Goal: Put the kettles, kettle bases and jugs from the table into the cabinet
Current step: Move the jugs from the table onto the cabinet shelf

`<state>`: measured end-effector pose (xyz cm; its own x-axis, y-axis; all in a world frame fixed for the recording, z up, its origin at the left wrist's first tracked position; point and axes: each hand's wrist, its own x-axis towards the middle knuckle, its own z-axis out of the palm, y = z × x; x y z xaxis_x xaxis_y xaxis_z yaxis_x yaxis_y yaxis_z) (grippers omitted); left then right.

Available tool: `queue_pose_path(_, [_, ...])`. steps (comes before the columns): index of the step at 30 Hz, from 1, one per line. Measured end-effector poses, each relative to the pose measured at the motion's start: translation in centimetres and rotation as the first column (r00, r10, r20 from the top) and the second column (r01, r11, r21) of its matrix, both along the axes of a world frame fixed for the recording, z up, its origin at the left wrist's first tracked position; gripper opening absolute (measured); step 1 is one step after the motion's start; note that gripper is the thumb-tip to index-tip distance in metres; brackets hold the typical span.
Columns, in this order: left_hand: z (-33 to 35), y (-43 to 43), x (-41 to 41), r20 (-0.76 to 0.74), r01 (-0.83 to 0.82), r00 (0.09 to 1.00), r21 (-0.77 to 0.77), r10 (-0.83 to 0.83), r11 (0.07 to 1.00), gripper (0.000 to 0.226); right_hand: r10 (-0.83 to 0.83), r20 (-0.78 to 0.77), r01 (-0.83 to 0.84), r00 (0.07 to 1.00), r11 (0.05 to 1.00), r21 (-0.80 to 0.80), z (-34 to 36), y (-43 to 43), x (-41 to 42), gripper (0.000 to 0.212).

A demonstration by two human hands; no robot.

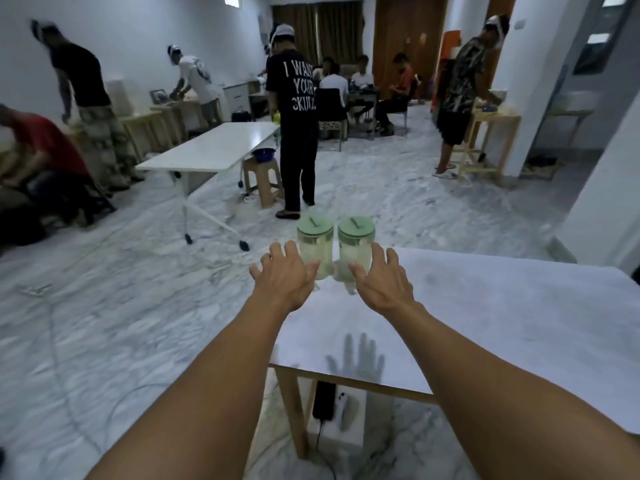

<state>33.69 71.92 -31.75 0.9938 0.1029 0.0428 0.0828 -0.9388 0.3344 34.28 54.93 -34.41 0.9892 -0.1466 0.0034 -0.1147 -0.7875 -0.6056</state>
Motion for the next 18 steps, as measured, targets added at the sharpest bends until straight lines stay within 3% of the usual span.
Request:
queue_pose_path(4, [-4.1, -0.4, 7.1, -0.119, -0.117, 0.989, -0.250, 0.089, 0.961, 0.063, -0.047, -0.089, 0.058, 0.995, 0.990, 0.126, -4.3, -0.3, 7.2, 0.065])
queue_pose_path(9, [-7.5, -2.8, 14.8, -0.221, -0.315, 0.948, -0.571, 0.227, 0.758, 0.061, -0.186, -0.159, 0.236, 0.970, 0.885, 0.401, -8.1, -1.5, 15.3, 0.076])
queue_pose_path(14, [-11.1, -4.1, 21.3, -0.285, -0.455, 0.887, -0.665, 0.363, 0.593, 0.067, -0.208, -0.187, 0.276, 0.960, 0.816, 0.508, -11.8, -1.7, 20.3, 0.056])
queue_pose_path(18, [-13.1, -4.7, 23.7, -0.286, -0.488, 0.867, -0.650, 0.407, 0.583, 0.048, -0.167, -0.125, 0.208, 0.978, 0.788, 0.579, -13.1, -1.2, 21.8, 0.051])
